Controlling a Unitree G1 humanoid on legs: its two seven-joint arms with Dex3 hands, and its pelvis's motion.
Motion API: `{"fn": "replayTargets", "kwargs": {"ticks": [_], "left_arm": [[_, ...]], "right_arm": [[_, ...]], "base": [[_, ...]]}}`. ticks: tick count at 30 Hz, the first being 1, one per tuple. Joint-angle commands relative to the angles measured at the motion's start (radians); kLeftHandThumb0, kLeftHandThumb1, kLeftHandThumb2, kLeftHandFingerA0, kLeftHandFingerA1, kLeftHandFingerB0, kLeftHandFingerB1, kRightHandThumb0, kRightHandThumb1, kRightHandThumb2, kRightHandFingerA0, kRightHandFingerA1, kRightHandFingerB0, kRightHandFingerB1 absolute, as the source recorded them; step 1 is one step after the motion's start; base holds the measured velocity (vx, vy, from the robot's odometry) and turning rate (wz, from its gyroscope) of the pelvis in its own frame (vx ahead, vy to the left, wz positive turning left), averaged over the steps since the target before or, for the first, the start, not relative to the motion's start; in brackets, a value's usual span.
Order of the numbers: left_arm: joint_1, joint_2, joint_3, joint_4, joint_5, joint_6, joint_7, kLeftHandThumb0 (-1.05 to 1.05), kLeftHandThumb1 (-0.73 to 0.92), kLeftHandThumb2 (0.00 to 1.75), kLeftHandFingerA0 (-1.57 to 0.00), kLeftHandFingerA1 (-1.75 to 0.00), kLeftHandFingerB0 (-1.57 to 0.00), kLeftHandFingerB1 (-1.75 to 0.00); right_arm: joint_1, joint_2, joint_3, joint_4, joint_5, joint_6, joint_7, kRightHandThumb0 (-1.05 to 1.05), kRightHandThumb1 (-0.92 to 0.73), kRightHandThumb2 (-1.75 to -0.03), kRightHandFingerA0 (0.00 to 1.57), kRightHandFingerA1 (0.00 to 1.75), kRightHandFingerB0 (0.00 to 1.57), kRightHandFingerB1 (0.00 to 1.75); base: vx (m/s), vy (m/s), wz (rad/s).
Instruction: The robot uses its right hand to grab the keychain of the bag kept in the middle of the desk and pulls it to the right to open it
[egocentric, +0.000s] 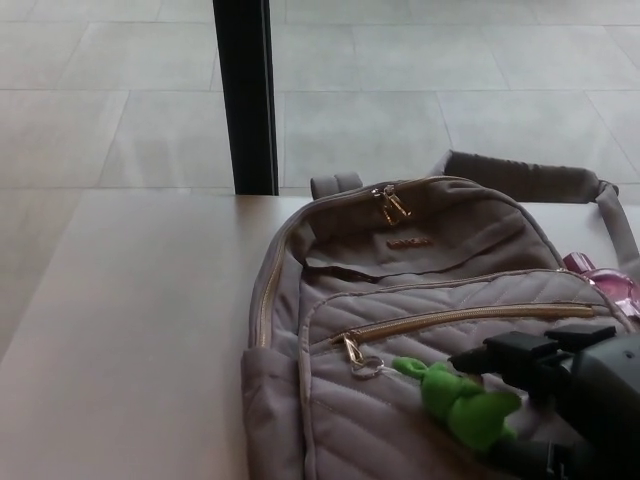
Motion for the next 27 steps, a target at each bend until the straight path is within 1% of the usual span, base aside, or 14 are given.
{"fn": "replayTargets", "kwargs": {"ticks": [1, 5, 6, 10, 11, 13, 14, 15, 17, 18, 19, 25, 26, 27], "left_arm": [[0.010, 0.008, -0.003, -0.006, -0.010, -0.024, -0.008, -0.90, 0.92, 0.83, -0.51, -0.52, -0.42, -0.43], [0.008, 0.006, 0.000, -0.004, -0.016, -0.023, -0.004, -0.81, 0.81, 1.20, -0.49, -0.61, -0.36, -0.52], [0.008, 0.005, 0.001, -0.004, -0.017, -0.024, -0.001, -0.89, 0.92, 0.85, -0.53, -0.53, -0.40, -0.42], [0.006, 0.006, 0.002, 0.001, -0.018, -0.022, 0.003, -0.91, 0.92, 0.84, -0.52, -0.53, -0.40, -0.42], [0.005, 0.006, 0.002, 0.001, -0.018, -0.021, 0.002, -0.81, 0.80, 1.20, -0.49, -0.61, -0.37, -0.52], [0.009, 0.004, -0.004, 0.003, -0.010, -0.029, 0.011, -0.81, 0.80, 1.20, -0.49, -0.61, -0.37, -0.52], [0.007, 0.004, -0.002, 0.004, -0.013, -0.026, 0.010, -0.88, 0.92, 0.83, -0.52, -0.53, -0.42, -0.43], [0.009, 0.003, -0.003, 0.001, -0.012, -0.029, 0.011, -0.81, 0.79, 1.20, -0.50, -0.61, -0.38, -0.52], [0.011, 0.002, -0.001, 0.002, -0.016, -0.024, 0.002, -0.91, 0.92, 0.85, -0.50, -0.52, -0.40, -0.43], [0.011, 0.001, -0.001, 0.000, -0.017, -0.023, 0.001, -0.79, 0.81, 1.20, -0.48, -0.62, -0.35, -0.52], [0.011, 0.000, -0.001, -0.003, -0.018, -0.022, -0.001, -0.88, 0.92, 0.84, -0.50, -0.54, -0.41, -0.44], [0.014, -0.002, -0.001, 0.005, -0.016, -0.027, 0.003, -0.91, 0.92, 0.84, -0.52, -0.53, -0.40, -0.42], [0.013, -0.003, 0.000, 0.005, -0.017, -0.027, 0.005, -0.91, 0.92, 0.83, -0.53, -0.54, -0.42, -0.43], [0.012, -0.003, 0.001, 0.006, -0.018, -0.026, 0.008, -0.91, 0.92, 0.83, -0.53, -0.54, -0.42, -0.43]], "right_arm": [[0.052, 0.018, 0.052, 0.022, 0.014, 0.004, 0.057, -0.60, -0.75, -0.63, 1.07, 1.30, 0.55, 0.43], [0.049, 0.030, 0.066, 0.007, 0.013, -0.009, 0.047, -0.62, -0.75, -0.63, 1.09, 1.30, 0.54, 0.43], [0.048, 0.030, 0.067, 0.004, 0.012, -0.011, 0.046, -0.61, -0.75, -0.63, 1.09, 1.32, 0.54, 0.42], [0.046, 0.029, 0.065, 0.012, 0.017, -0.018, 0.035, -0.63, -0.75, -0.63, 1.10, 1.30, 0.53, 0.43], [0.046, 0.028, 0.065, 0.008, 0.012, -0.011, 0.040, -0.62, -0.74, -0.63, 1.09, 1.29, 0.52, 0.45], [0.053, 0.022, 0.064, 0.001, 0.001, 0.000, 0.051, -0.64, -0.69, -0.66, 1.10, 1.29, 0.50, 0.47], [0.056, 0.023, 0.061, 0.006, 0.007, -0.010, 0.041, -0.60, -0.74, -0.62, 1.11, 1.27, 0.52, 0.45], [0.060, 0.022, 0.059, 0.006, 0.007, -0.012, 0.039, -0.59, -0.73, -0.62, 1.11, 1.23, 0.53, 0.45], [0.063, 0.017, 0.060, 0.002, 0.000, 0.000, 0.054, -0.59, -0.69, -0.64, 1.14, 1.22, 0.53, 0.45], [0.065, 0.016, 0.060, 0.003, 0.001, -0.004, 0.052, -0.56, -0.73, -0.62, 1.13, 1.21, 0.54, 0.44], [0.067, 0.015, 0.061, 0.002, 0.000, -0.004, 0.055, -0.55, -0.71, -0.63, 1.12, 1.20, 0.53, 0.43], [0.081, 0.018, 0.068, 0.013, -0.001, -0.014, 0.045, -0.48, -0.73, -0.64, 1.07, 1.35, 0.56, 0.42], [0.080, 0.024, 0.072, 0.028, 0.012, -0.043, 0.020, -0.29, -0.70, -0.72, 1.02, 1.70, 0.69, 0.48], [0.080, 0.032, 0.077, 0.051, 0.030, -0.087, -0.018, -0.29, -0.70, -0.72, 1.02, 1.70, 0.69, 0.48]], "base": [[0.00, 0.000, 0.00], [0.00, 0.000, 0.00], [0.00, 0.000, 0.00], [0.00, 0.000, 0.00], [0.00, 0.000, 0.00], [0.00, 0.000, 0.00], [0.00, 0.000, 0.00], [0.00, 0.000, 0.00], [0.00, 0.000, 0.00], [0.00, 0.000, 0.00], [0.00, 0.000, 0.00], [0.00, 0.000, 0.00], [0.00, 0.000, 0.00], [0.00, 0.000, 0.00]]}}
